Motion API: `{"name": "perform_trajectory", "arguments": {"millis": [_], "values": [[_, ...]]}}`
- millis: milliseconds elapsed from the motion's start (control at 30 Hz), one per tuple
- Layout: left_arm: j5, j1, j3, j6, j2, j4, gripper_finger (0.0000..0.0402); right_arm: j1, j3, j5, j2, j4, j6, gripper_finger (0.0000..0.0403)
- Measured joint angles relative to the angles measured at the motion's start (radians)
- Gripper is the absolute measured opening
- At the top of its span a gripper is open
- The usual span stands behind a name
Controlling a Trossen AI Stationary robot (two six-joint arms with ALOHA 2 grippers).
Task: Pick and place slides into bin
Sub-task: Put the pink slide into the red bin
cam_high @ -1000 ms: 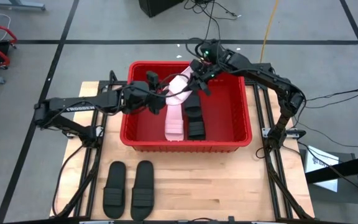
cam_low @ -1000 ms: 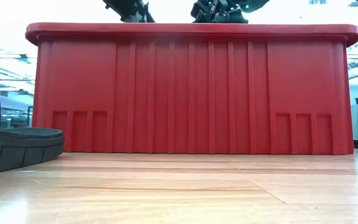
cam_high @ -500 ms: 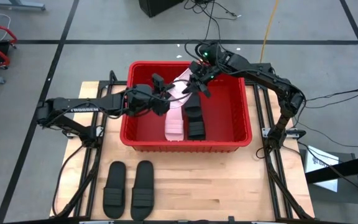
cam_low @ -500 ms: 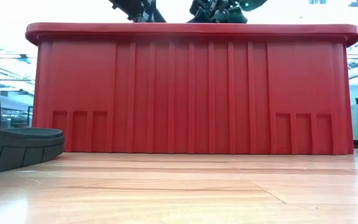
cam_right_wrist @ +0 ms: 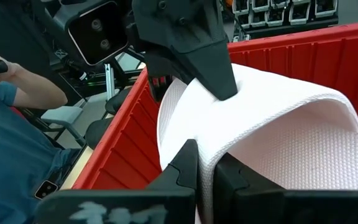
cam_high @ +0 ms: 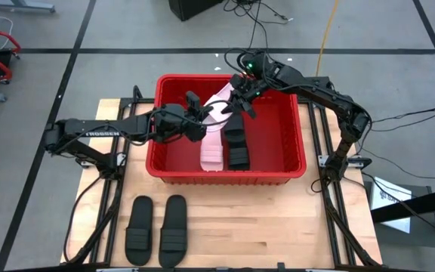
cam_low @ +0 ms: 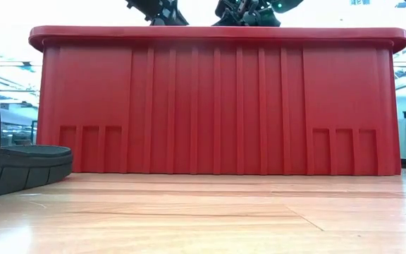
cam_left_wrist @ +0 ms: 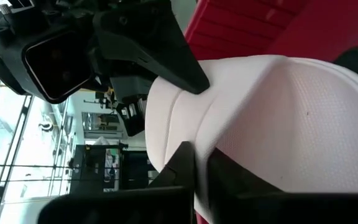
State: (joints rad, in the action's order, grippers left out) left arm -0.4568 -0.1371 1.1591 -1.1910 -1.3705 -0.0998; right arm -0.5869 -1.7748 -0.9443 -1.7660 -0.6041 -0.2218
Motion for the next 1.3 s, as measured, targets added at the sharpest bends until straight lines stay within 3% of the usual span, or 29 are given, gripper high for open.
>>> {"name": "perform_trajectory", "arguments": {"millis": [267,667,800,1033,1300], "values": [[-0.015,0.009,0.0,0.008,0.0,-0.002,0.0007,0.0,0.0,0.001,0.0,-0.002,-0.022,0.0014],[-0.061,0.017,0.0,0.004,0.0,-0.01,0.0008,0.0,0.0,0.039,0.0,0.003,-0.027,0.0117],[-0.093,0.017,0.0,0.009,0.0,-0.013,0.0004,-0.005,0.0,0.113,0.001,0.001,-0.028,0.0137],[-0.192,0.016,-0.002,0.093,0.0,-0.077,0.0004,-0.051,0.0,0.246,0.021,0.002,-0.027,0.0153],[-0.223,0.017,-0.002,0.254,0.0,-0.177,0.0003,-0.099,0.0,0.271,0.06,0.006,-0.027,0.0149]]}}
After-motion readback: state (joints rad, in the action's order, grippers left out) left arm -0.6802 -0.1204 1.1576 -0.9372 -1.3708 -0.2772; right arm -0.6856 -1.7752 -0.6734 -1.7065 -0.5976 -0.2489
